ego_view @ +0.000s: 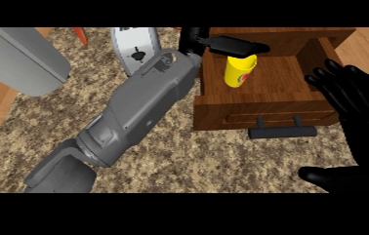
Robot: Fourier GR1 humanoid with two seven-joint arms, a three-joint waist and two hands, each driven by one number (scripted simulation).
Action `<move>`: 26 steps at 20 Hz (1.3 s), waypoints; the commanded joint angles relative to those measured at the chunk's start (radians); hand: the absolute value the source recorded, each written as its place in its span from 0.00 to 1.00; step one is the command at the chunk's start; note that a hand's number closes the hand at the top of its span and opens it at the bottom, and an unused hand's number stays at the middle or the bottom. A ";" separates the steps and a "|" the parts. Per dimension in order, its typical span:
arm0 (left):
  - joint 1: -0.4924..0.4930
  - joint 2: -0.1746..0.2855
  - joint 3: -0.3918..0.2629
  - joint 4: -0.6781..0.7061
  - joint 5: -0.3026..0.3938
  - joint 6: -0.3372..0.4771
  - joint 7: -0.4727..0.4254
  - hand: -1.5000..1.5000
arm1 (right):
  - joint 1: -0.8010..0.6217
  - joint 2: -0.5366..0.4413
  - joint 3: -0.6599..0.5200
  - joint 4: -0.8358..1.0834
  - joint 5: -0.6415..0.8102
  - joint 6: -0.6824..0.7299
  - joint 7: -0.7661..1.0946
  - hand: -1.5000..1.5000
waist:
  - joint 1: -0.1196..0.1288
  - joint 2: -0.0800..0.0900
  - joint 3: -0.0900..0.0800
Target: Pick up the cup, place it into the drawer and close the drawer
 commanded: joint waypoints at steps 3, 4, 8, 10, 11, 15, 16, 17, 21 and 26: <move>0.078 0.075 0.049 -0.142 0.017 -0.006 0.051 0.00 | 0.094 -0.058 0.013 -0.041 0.027 0.093 -0.017 1.00 | 0.047 -0.016 -0.001; 0.103 0.063 0.053 -0.172 0.016 0.016 0.030 0.00 | 0.074 -0.100 0.001 -0.046 0.034 0.114 -0.002 1.00 | 0.050 -0.016 -0.001; 0.210 0.128 0.077 -0.263 0.022 0.047 0.038 0.00 | 0.033 -0.163 0.001 -0.025 0.114 0.147 -0.005 1.00 | 0.065 -0.015 -0.001; 0.275 0.174 0.073 -0.392 0.022 0.063 0.097 0.00 | 0.106 -0.123 0.048 -0.056 0.165 0.149 -0.039 1.00 | 0.064 -0.017 -0.001; 0.348 0.204 0.066 -0.423 0.028 0.030 0.083 0.00 | 0.074 -0.147 0.022 -0.026 0.197 0.141 -0.042 1.00 | 0.077 -0.018 -0.001; 0.487 0.302 0.080 -0.578 0.031 0.015 0.112 0.00 | 0.078 -0.162 0.062 0.022 0.296 0.164 -0.070 1.00 | 0.082 -0.015 -0.001; 0.502 0.341 0.097 -0.603 0.034 0.001 0.147 0.00 | 0.093 -0.141 0.090 0.006 0.328 0.149 -0.069 1.00 | 0.067 -0.013 -0.001; 0.550 0.370 0.099 -0.662 0.042 -0.007 0.163 0.00 | 0.046 -0.145 0.097 0.019 0.308 0.137 0.000 1.00 | 0.074 -0.013 -0.001; 0.713 0.407 0.125 -0.800 0.037 -0.021 0.160 0.00 | 0.069 -0.130 0.128 0.035 0.402 0.127 -0.032 1.00 | 0.059 -0.010 0.000; 0.817 0.450 0.149 -0.887 0.062 -0.071 0.155 0.00 | 0.024 -0.207 0.191 0.169 0.636 0.142 -0.203 1.00 | 0.072 -0.008 0.000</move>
